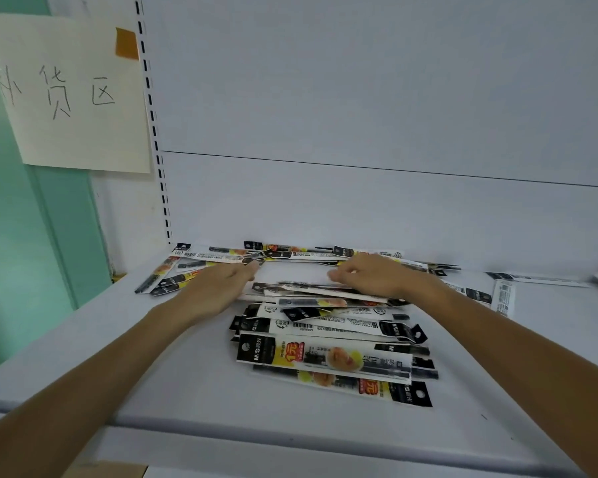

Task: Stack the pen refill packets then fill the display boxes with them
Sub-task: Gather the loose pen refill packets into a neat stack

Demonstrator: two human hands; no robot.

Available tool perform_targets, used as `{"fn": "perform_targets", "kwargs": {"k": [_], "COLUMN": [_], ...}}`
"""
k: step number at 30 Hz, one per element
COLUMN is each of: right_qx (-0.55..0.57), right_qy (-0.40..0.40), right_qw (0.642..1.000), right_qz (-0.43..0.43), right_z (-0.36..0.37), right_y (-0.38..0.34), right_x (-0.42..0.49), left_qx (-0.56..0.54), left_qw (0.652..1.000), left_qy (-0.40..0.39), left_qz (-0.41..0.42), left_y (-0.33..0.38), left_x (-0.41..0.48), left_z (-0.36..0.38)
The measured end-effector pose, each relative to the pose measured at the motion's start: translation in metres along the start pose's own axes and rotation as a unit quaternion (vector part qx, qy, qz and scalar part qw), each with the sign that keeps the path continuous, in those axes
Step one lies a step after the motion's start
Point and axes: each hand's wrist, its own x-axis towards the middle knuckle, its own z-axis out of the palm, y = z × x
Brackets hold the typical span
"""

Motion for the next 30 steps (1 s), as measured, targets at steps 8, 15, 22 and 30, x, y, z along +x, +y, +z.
{"fn": "perform_targets", "kwargs": {"k": [8, 15, 22, 30], "right_qx": [0.034, -0.018, 0.014, 0.056], "right_qy": [-0.007, 0.028, -0.084, -0.067], "right_qw": [0.999, 0.999, 0.996, 0.995], "right_qz": [-0.031, -0.01, -0.038, -0.042], "right_z": [0.003, 0.001, -0.014, -0.023], "right_y": [-0.021, -0.018, -0.013, -0.003], "right_x": [-0.023, -0.023, -0.04, -0.041], "left_qx": [-0.191, -0.007, 0.036, -0.003], "left_qw": [0.982, 0.984, 0.971, 0.977], "left_qy": [-0.009, 0.037, -0.073, -0.062], "left_qz": [-0.001, 0.175, 0.226, 0.205], "left_y": [0.027, 0.069, 0.063, 0.057], "left_x": [-0.009, -0.055, -0.055, -0.051], "left_z": [0.009, 0.01, 0.014, 0.009]}}
